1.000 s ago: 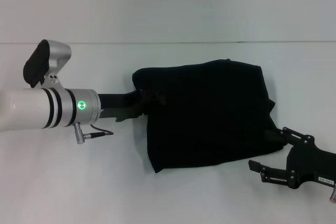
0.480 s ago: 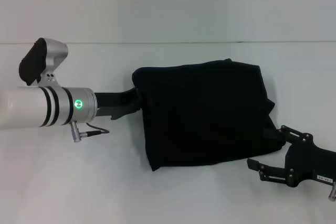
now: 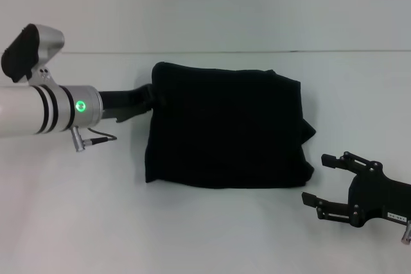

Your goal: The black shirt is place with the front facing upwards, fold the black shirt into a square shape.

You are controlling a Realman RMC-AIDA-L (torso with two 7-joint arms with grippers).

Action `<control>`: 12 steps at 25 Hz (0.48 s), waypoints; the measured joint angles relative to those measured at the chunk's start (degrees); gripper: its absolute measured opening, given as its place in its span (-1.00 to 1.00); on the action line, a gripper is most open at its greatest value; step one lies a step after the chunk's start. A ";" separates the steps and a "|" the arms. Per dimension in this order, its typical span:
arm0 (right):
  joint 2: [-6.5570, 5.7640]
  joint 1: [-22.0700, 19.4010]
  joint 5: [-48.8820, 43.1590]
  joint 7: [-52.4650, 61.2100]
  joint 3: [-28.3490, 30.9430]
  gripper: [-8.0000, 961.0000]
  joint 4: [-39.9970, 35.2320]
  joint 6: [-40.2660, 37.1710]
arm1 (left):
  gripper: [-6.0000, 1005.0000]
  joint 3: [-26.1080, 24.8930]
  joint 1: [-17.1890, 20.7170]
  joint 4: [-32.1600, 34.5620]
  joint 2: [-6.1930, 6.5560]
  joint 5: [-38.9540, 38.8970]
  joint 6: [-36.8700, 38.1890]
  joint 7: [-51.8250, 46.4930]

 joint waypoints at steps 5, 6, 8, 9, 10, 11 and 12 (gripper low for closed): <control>0.07 0.07 0.00 0.00 0.56 0.90 0.00 0.02 | -0.90 -0.10 0.21 0.18 0.22 -0.03 -0.71 0.88; 0.08 0.09 0.00 0.00 0.60 0.90 0.00 0.02 | -0.90 -0.15 0.26 0.18 0.22 -0.13 -0.71 1.21; 0.09 0.10 0.00 0.00 0.63 0.90 0.00 0.02 | -0.89 -0.24 0.41 0.20 0.17 -0.23 -0.74 1.35; 0.09 0.13 -0.01 0.00 0.66 0.90 0.00 0.02 | -0.89 -0.39 0.55 0.21 0.12 -0.25 -0.71 1.23; 0.09 0.15 -0.01 0.00 0.68 0.90 0.00 0.02 | -0.89 -0.58 0.70 0.23 0.10 -0.27 -0.65 1.13; 0.09 0.19 0.00 0.00 0.70 0.90 0.00 0.02 | -0.89 -0.89 0.90 0.28 0.08 -0.35 -0.45 1.15; 0.09 0.21 0.09 0.00 0.70 0.90 0.00 0.02 | -0.88 -1.25 1.19 0.44 0.08 -0.44 -0.16 1.41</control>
